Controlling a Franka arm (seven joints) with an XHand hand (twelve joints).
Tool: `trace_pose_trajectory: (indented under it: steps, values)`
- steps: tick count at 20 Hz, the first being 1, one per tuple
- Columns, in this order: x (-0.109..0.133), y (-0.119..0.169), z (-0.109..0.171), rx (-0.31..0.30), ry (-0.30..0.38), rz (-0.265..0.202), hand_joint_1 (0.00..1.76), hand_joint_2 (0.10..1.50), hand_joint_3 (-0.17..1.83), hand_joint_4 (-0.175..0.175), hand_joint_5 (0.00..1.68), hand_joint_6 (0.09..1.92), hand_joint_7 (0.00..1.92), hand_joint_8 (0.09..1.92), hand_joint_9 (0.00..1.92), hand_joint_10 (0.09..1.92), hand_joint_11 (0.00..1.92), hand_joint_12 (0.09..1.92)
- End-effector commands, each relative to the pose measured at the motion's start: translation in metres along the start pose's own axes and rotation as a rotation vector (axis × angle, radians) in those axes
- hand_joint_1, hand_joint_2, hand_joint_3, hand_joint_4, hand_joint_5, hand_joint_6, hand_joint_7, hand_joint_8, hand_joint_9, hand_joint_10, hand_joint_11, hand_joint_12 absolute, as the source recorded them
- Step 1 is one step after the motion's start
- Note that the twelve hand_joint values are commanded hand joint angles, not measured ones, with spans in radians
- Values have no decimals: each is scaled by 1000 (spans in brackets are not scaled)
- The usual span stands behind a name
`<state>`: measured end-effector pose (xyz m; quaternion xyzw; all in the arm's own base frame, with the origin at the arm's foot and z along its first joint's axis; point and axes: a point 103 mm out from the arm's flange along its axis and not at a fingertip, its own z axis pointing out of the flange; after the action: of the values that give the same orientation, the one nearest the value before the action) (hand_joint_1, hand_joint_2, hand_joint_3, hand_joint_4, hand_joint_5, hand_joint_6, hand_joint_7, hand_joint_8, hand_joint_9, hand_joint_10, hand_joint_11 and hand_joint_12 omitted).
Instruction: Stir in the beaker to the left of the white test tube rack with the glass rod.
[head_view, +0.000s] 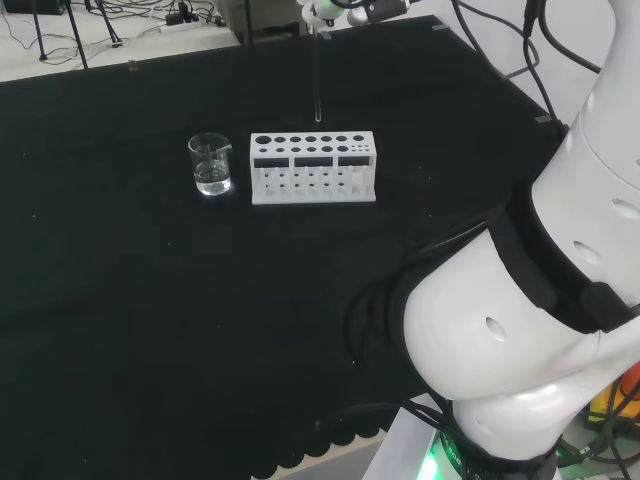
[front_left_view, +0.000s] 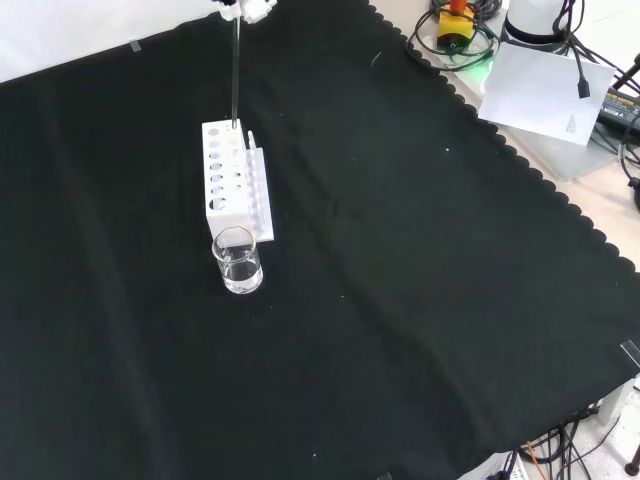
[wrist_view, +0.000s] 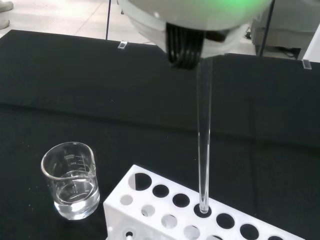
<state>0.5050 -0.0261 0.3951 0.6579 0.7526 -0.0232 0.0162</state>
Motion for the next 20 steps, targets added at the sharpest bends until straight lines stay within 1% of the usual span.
trace_pose_trajectory:
  steps: [1,4,6,10,12,17,19,20]
  values:
    - [10,7,2,10,-4,-7,1330,660,621,-175,1278,375,1398,684,1715,641,1485,893]
    - [21,17,0,7,32,-22,1331,660,621,-175,1278,374,1399,683,1715,642,1486,892]
    - [28,23,-2,6,38,-42,1331,660,621,-175,1279,374,1399,682,1715,642,1487,891]
    - [45,35,-8,-10,59,-90,1331,660,620,-175,1279,373,1400,680,1715,642,1488,889]
    - [54,41,-7,-13,79,-109,1331,660,620,-175,1279,372,1400,680,1716,642,1488,889]
    - [81,56,-5,-11,89,-175,1331,660,619,-175,1280,371,1401,678,1716,642,1489,887]
    - [89,62,-5,-13,115,-197,1331,660,619,-175,1280,370,1402,677,1716,642,1489,886]
    - [93,66,-5,-13,114,-206,1331,660,619,-175,1280,370,1402,677,1716,642,1489,886]
